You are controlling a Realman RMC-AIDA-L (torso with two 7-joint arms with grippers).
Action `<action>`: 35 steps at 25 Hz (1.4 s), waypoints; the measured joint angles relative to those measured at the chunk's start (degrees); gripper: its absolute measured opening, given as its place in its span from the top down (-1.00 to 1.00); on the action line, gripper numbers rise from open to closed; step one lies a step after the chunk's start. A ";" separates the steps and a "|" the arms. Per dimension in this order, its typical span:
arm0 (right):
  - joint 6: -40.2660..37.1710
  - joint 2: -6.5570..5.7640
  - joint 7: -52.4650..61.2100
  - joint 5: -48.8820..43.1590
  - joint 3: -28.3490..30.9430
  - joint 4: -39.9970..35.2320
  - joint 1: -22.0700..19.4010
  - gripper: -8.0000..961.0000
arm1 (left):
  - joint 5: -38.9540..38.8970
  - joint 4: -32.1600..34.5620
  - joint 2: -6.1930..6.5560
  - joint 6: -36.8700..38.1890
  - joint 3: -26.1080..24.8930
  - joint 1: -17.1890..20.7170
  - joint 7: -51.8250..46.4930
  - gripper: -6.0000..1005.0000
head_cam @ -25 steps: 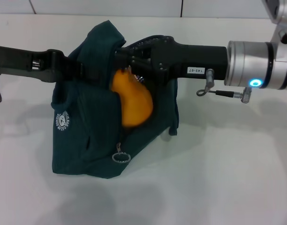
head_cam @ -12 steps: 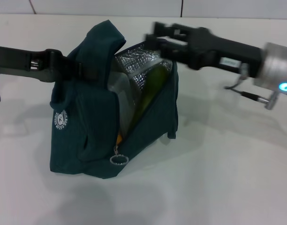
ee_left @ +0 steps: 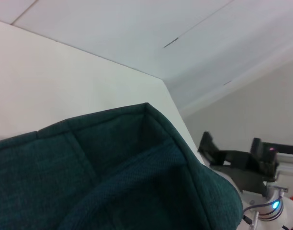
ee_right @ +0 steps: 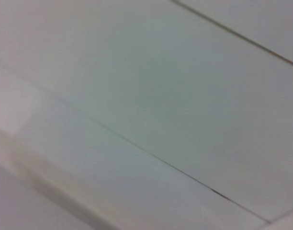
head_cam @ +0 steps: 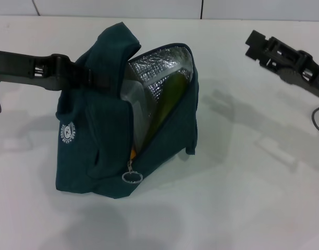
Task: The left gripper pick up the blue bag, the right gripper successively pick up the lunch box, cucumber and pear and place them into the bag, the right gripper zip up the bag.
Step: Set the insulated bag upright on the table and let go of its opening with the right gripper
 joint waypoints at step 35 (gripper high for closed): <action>12.36 1.37 14.63 9.94 -22.64 6.10 10.99 -0.57 | 0.46 0.00 -0.78 -0.06 0.55 -1.58 0.37 0.91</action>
